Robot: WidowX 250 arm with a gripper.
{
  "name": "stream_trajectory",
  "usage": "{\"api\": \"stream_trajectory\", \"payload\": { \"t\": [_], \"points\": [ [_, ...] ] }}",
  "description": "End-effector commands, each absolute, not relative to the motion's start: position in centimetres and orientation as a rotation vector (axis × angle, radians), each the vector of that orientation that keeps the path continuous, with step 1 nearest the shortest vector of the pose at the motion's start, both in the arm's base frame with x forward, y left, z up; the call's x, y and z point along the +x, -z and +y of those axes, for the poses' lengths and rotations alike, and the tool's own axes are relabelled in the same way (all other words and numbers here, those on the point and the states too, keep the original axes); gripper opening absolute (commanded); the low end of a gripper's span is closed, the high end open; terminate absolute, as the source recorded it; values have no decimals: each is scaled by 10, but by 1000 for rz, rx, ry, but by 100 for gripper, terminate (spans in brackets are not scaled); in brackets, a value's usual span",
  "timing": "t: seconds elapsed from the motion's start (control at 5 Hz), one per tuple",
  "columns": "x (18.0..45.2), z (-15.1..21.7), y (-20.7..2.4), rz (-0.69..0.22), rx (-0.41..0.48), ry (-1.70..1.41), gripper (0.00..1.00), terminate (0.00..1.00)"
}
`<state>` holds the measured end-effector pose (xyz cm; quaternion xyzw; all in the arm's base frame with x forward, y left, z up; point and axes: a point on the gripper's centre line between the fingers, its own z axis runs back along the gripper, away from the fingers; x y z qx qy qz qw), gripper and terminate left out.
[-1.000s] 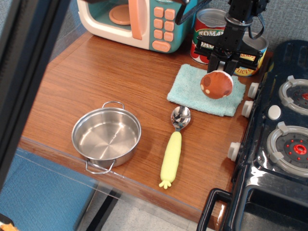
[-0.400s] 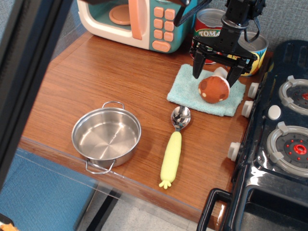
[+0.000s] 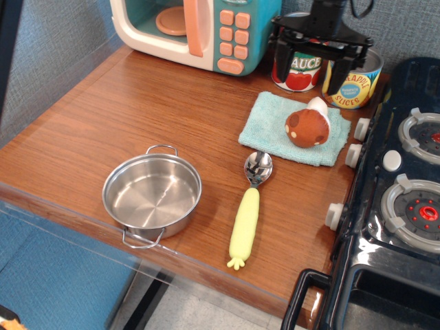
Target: PUT THE MASHROOM ON THE TOWL
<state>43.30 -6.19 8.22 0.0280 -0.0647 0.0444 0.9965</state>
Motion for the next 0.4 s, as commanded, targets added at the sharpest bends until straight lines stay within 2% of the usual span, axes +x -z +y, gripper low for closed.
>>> {"api": "stream_trajectory", "payload": {
  "t": [0.0, 0.2],
  "points": [
    [431, -58, -121, -208, 12, -114, 100, 0],
    [431, -58, -121, -208, 12, -114, 100, 100]
  ]
}}
